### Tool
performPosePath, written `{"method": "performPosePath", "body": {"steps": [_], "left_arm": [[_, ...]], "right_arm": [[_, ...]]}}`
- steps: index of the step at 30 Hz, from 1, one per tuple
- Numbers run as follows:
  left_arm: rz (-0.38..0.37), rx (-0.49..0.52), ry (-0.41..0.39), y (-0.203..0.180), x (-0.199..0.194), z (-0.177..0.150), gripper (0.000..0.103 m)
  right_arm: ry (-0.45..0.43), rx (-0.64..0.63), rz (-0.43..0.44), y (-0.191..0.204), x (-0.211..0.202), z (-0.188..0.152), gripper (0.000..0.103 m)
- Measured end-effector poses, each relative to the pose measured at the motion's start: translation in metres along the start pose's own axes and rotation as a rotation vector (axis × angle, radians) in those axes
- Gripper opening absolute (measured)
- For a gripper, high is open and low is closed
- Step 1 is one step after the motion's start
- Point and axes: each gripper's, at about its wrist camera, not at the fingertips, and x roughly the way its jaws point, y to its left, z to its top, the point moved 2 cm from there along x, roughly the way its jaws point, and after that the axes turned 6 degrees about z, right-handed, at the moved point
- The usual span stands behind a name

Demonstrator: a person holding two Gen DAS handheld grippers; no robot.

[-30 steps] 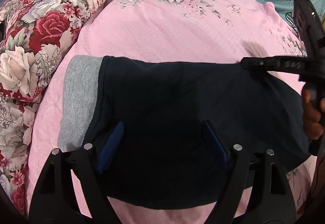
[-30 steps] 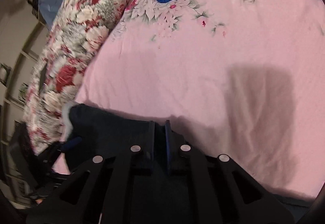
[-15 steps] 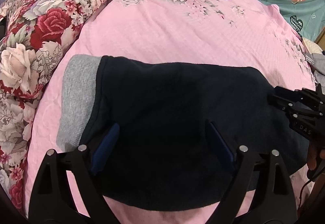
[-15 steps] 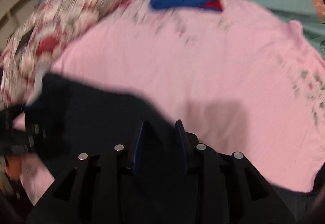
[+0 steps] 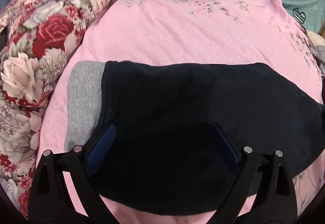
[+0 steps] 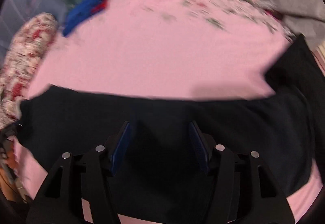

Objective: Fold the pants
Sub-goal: 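Open both grippers and release the pants onto the sheet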

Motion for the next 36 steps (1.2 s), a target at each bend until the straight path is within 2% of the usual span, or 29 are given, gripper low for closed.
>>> {"method": "performPosePath", "body": {"steps": [1,3,5,6,7,8,10,11,13,14,15,16,17,18,19,21,23,24,25,26,27,29,30,31,32,33,34,35,36], "left_arm": [[0.002,0.0,-0.009,0.0,0.0,0.001,0.095],[0.005,-0.003,-0.007,0.0,-0.002,0.002,0.095],[0.004,-0.015,-0.001,0.0,-0.004,0.003,0.095],[0.005,-0.017,-0.001,0.0,-0.006,0.003,0.095],[0.01,-0.017,-0.009,-0.001,-0.011,0.003,0.095],[0.016,-0.011,-0.028,-0.003,-0.017,0.003,0.095],[0.028,0.011,-0.065,-0.007,-0.024,0.004,0.095],[0.043,0.025,-0.074,-0.009,-0.023,0.005,0.095],[0.078,0.02,-0.044,-0.005,-0.015,0.005,0.095],[0.085,0.01,-0.033,-0.002,-0.012,0.005,0.095],[0.088,0.0,-0.026,0.002,-0.009,0.005,0.095],[0.082,-0.003,-0.025,0.005,-0.007,0.005,0.095],[0.079,0.001,-0.029,0.007,-0.008,0.005,0.095],[0.085,0.007,-0.032,0.007,-0.009,0.005,0.095],[0.089,0.013,-0.029,0.006,-0.01,0.006,0.095],[0.099,0.004,-0.043,0.006,-0.018,0.01,0.095],[0.099,-0.001,-0.074,0.006,-0.027,0.011,0.095],[0.095,0.001,-0.089,0.005,-0.031,0.011,0.095],[0.08,0.008,-0.099,0.005,-0.033,0.009,0.095],[0.076,0.013,-0.089,0.005,-0.031,0.007,0.095],[0.085,0.011,-0.063,0.007,-0.025,0.006,0.095],[0.114,-0.006,-0.031,0.015,-0.018,0.001,0.095],[0.128,-0.016,-0.034,0.019,-0.02,0.0,0.095],[0.131,-0.04,-0.053,0.027,-0.028,-0.003,0.095],[0.123,-0.059,-0.065,0.033,-0.034,-0.005,0.095],[0.114,-0.081,-0.073,0.04,-0.041,-0.007,0.095],[0.102,-0.109,-0.082,0.048,-0.048,-0.01,0.095],[0.095,-0.133,-0.087,0.055,-0.053,-0.012,0.095],[0.093,-0.146,-0.087,0.059,-0.054,-0.012,0.095]], "right_arm": [[-0.058,0.078,-0.072,-0.033,-0.012,0.005,0.031],[-0.124,0.223,-0.268,-0.077,-0.033,0.009,0.0],[-0.219,0.344,-0.253,-0.09,-0.057,0.008,0.0],[-0.234,0.327,-0.248,-0.085,-0.061,0.008,0.002],[-0.229,0.252,-0.227,-0.064,-0.059,0.009,0.004],[-0.213,0.206,-0.191,-0.05,-0.056,0.009,0.004],[-0.131,0.11,-0.02,-0.015,-0.033,0.01,0.005],[-0.08,0.082,0.031,-0.006,-0.017,0.011,0.011],[0.013,0.062,-0.016,-0.009,0.01,0.018,0.018],[-0.007,0.08,0.029,-0.021,0.012,0.025,0.016],[-0.024,0.123,0.031,-0.035,0.01,0.03,0.015],[-0.062,0.214,-0.144,-0.069,0.003,0.042,0.013],[-0.096,0.266,-0.207,-0.085,-0.005,0.045,0.0],[-0.135,0.325,-0.234,-0.098,-0.016,0.046,0.0],[-0.181,0.383,-0.201,-0.104,-0.029,0.044,0.0],[-0.264,0.322,-0.212,-0.083,-0.052,0.038,0.02],[-0.268,0.211,-0.134,-0.052,-0.063,0.02,0.075],[-0.224,0.153,-0.019,-0.036,-0.064,0.007,0.084],[-0.173,0.115,0.067,-0.025,-0.062,-0.006,0.087],[-0.122,0.078,0.11,-0.019,-0.056,-0.014,0.087],[-0.083,0.049,0.083,-0.016,-0.051,-0.023,0.087],[-0.046,0.049,-0.172,-0.04,-0.045,-0.036,0.086],[-0.07,0.086,-0.207,-0.055,-0.051,-0.037,0.078],[-0.117,0.159,-0.212,-0.068,-0.063,-0.037,0.062],[-0.168,0.232,-0.276,-0.076,-0.076,-0.035,0.063],[-0.233,0.278,-0.424,-0.077,-0.092,-0.034,0.066],[-0.269,0.273,-0.473,-0.072,-0.1,-0.033,0.069],[-0.281,0.259,-0.433,-0.064,-0.104,-0.031,0.069],[-0.257,0.248,-0.311,-0.054,-0.1,-0.031,0.069]]}}
